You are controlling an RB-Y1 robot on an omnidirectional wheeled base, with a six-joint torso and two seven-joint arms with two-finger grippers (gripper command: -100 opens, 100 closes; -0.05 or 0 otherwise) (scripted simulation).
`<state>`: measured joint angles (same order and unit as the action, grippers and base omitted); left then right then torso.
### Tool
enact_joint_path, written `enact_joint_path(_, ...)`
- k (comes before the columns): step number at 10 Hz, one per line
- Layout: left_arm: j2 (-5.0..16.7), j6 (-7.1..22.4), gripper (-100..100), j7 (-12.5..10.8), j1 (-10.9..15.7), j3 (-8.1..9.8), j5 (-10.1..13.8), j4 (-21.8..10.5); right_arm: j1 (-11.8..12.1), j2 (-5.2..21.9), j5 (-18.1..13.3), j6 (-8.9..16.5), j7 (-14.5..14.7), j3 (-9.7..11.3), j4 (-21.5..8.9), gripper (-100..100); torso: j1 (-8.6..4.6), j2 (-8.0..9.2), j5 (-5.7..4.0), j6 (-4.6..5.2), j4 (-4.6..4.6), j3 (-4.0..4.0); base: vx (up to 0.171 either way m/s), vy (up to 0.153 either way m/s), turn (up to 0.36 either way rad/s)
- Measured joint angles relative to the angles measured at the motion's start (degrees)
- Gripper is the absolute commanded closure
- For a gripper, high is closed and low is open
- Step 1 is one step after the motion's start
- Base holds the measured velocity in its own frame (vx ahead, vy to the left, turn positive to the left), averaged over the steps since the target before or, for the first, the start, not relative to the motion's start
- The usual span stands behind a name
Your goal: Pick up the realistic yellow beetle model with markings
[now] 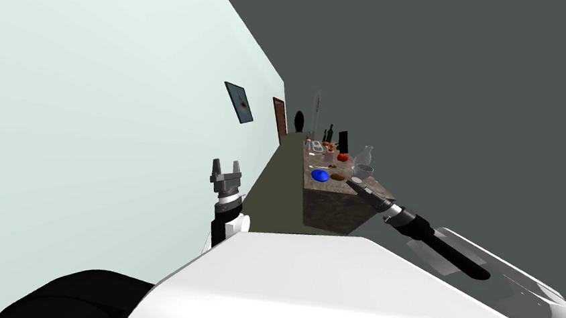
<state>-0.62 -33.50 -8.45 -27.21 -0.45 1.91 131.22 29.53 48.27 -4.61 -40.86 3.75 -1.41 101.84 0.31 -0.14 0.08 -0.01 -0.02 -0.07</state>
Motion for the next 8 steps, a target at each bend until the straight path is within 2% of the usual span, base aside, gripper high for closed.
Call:
enact_joint_path(3, 0.0, 0.0, 0, 0.0, 0.0, 0.00, 0.0, 0.0, -0.9, 5.4, -1.7, -0.8, 0.3, 1.3, -4.5, -100, -0.03, -0.05, 0.00, 0.02, -0.02, -0.04, 0.056, 0.100, 0.097)
enact_joint_path(5, 0.0, 0.0, 0, 0.0, 0.0, 0.00, 0.0, 0.0, -0.6, 9.3, -2.9, -1.5, 0.7, 1.8, -7.1, -100, 0.03, -0.02, 0.03, 0.03, 0.00, -0.01, 0.062, 0.103, 0.066)
enact_joint_path(7, 0.0, 0.0, 0, 0.0, 0.0, 0.00, 0.0, 0.0, -2.2, 12.8, -4.5, -1.5, 1.3, 3.7, -10.4, -100, -0.04, -0.12, 0.01, 0.02, -0.03, -0.07, 0.087, 0.080, 0.081)
enact_joint_path(8, 0.0, 0.0, 0, 0.0, 0.0, 0.00, 0.0, 0.0, -3.1, 14.6, -5.5, -2.3, 1.6, 4.6, -13.3, -100, -0.05, -0.19, -0.01, 0.01, -0.04, -0.11, 0.087, 0.066, 0.051)
